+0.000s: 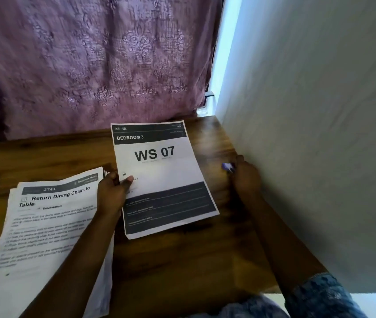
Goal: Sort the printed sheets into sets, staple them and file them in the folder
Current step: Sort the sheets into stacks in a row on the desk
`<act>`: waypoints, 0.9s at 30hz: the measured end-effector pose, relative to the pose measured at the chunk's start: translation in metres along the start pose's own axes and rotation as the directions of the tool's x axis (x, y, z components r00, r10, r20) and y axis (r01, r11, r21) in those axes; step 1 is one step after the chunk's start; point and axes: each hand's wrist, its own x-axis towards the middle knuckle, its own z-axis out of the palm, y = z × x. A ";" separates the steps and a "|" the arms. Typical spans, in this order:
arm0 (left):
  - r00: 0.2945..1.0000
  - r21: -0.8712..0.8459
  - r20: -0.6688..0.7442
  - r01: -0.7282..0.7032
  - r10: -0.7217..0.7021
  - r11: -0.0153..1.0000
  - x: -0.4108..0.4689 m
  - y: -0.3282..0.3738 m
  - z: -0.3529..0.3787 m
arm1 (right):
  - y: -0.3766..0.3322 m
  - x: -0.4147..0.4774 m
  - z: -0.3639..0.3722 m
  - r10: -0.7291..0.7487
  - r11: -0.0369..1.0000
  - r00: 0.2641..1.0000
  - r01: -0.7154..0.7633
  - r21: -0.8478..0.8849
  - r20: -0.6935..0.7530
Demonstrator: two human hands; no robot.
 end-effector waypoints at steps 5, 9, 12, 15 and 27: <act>0.998 -0.024 -0.054 -0.014 0.012 1.000 0.005 0.000 -0.009 | 0.011 -0.035 -0.025 -0.353 0.903 0.903 0.262 0.341 0.243; 0.995 -0.047 -0.095 -0.023 0.018 0.999 0.010 -0.002 -0.013 | 0.028 -0.074 -0.041 -0.469 0.880 0.715 0.334 0.337 0.519; 0.997 -0.036 -0.081 -0.018 0.015 0.999 0.011 -0.005 -0.009 | 0.041 -0.103 -0.046 -0.389 0.920 0.679 0.250 0.302 0.623; 0.998 -0.013 -0.055 -0.035 0.034 0.999 0.009 -0.006 0.000 | 0.034 -0.121 -0.060 -0.326 0.927 0.704 0.106 0.361 0.631; 0.990 0.337 0.118 -0.116 0.080 0.934 -0.007 -0.004 0.086 | -0.015 -0.034 0.003 -0.384 0.915 0.868 0.313 0.253 0.314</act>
